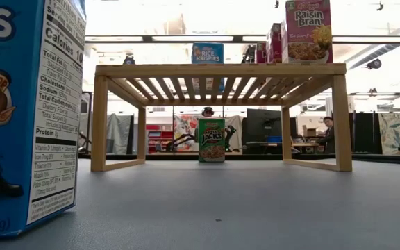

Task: Stack cereal on shelf
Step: Put the right blue cereal box on the shelf

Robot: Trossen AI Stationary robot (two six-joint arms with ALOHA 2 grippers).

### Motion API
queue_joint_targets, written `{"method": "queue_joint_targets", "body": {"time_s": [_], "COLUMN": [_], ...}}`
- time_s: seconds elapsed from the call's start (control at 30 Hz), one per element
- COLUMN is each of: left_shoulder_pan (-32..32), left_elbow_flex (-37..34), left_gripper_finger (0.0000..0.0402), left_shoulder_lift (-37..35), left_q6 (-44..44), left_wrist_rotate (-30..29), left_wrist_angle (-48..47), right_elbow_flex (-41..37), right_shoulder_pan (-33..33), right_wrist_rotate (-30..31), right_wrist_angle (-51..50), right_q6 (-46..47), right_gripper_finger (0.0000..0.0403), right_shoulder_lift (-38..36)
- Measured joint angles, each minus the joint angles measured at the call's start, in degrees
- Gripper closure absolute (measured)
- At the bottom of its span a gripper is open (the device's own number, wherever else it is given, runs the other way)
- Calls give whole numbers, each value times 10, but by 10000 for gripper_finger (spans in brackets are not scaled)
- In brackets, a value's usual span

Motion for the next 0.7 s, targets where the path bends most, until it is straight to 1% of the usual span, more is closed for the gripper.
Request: {"method": "queue_joint_targets", "body": {"time_s": [0.17,0.3,0.37,0.47,0.7], "left_shoulder_pan": [2,5,7,8,9], "left_elbow_flex": [0,0,0,0,0], "left_gripper_finger": [185,185,185,185,185], "left_shoulder_lift": [0,0,0,0,0], "left_q6": [0,0,0,0,-1], "left_wrist_rotate": [0,0,0,0,0], "left_wrist_angle": [0,0,0,1,1], "right_elbow_flex": [-1,-1,-1,-1,-1], "right_shoulder_pan": [0,0,0,0,0], "right_wrist_rotate": [-47,-67,-75,-75,-74], "right_wrist_angle": [-21,-35,-35,-35,-33], "right_q6": [-19,-20,-22,-24,-24], "right_gripper_finger": [74,79,89,119,207], "right_shoulder_lift": [37,53,56,55,38]}}
